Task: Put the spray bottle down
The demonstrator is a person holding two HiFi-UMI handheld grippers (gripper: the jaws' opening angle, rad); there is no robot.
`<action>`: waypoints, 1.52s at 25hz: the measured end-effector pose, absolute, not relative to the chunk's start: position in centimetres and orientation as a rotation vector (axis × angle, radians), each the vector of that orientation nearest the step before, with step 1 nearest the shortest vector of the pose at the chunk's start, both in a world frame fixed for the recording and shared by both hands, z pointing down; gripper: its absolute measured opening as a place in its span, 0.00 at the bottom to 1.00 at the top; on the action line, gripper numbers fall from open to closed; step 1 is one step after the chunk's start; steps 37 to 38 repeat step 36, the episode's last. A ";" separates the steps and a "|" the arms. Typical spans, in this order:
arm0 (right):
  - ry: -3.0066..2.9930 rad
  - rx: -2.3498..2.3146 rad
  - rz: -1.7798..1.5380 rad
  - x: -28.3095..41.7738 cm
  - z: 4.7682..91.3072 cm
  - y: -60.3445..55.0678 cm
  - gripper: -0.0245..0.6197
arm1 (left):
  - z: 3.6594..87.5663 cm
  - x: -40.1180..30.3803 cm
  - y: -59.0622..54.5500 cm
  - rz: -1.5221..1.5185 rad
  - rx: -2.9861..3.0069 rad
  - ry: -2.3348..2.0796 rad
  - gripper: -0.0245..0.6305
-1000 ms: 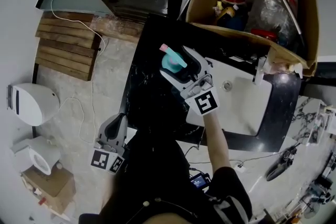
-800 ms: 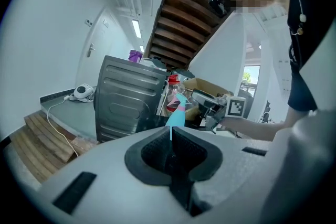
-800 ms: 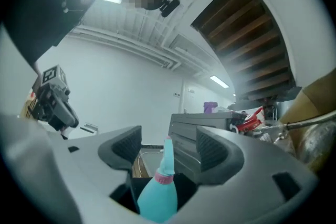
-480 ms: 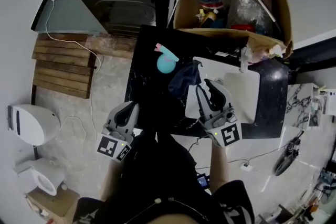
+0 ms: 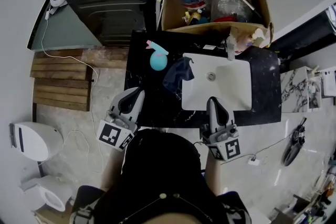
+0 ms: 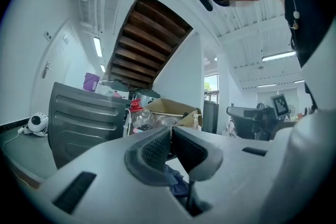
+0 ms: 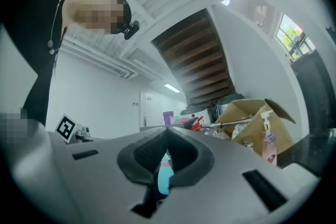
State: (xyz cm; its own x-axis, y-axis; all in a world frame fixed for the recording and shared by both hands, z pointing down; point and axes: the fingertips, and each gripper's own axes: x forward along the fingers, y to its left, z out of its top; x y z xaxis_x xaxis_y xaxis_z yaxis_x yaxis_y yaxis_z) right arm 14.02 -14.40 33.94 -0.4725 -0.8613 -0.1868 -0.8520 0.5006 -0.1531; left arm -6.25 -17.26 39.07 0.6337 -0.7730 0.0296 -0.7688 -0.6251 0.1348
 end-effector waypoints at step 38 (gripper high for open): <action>2.615 -1.547 -0.079 12.9 35.9 -11.2 0.04 | 36.2 -4.2 -14.9 -0.194 2.798 -1.262 0.06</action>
